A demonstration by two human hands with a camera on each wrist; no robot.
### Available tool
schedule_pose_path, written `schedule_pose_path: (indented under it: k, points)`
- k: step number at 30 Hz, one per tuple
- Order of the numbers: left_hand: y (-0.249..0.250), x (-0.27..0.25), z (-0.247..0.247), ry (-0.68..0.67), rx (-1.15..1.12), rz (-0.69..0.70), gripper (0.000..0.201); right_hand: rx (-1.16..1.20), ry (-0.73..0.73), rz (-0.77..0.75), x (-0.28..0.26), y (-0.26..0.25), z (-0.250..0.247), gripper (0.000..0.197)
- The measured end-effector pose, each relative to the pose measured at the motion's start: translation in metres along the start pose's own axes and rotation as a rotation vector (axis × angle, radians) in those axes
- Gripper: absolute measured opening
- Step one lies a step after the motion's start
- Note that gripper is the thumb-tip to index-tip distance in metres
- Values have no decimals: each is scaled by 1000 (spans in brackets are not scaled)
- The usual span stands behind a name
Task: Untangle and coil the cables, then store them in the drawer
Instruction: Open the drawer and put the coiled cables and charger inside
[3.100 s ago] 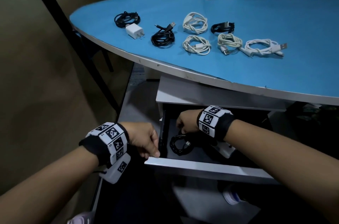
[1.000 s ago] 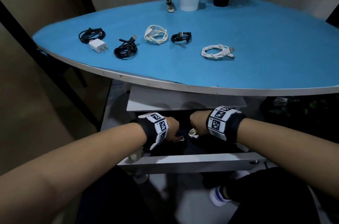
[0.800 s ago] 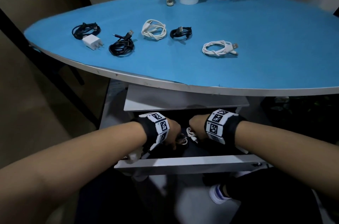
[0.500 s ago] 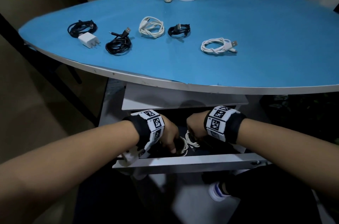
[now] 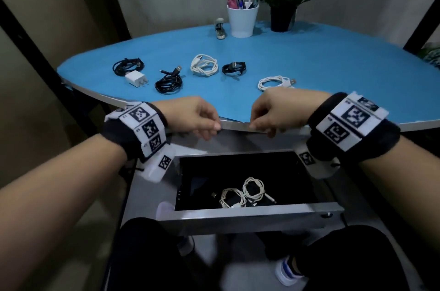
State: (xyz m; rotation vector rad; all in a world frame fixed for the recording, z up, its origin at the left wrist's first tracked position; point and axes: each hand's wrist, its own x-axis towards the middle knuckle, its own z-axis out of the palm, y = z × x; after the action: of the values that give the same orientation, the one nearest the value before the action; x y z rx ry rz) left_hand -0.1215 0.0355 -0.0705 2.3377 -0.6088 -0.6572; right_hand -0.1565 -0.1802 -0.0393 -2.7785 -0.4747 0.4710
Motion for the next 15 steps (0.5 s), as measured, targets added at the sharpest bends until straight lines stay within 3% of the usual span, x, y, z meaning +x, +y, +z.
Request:
schedule_pose_path:
  k: [4,7,9,11,13,15]
  points:
    - [6,-1,-34,406,64,-3,20,-38,282,50,11,12,-33,14]
    - [-9,8,-52,668,320,-132,17,-67,330,131,28,23,-41,16]
    - [-22,15,-61,647,475,-293,24,-122,252,203,36,26,-40,22]
    - [-32,20,-65,526,583,-418,32,-225,175,244,43,28,-37,24]
    - [-37,23,-65,457,641,-443,33,-298,144,259,48,29,-34,20]
    - [-39,25,-63,472,644,-429,33,-327,136,252,51,31,-32,19]
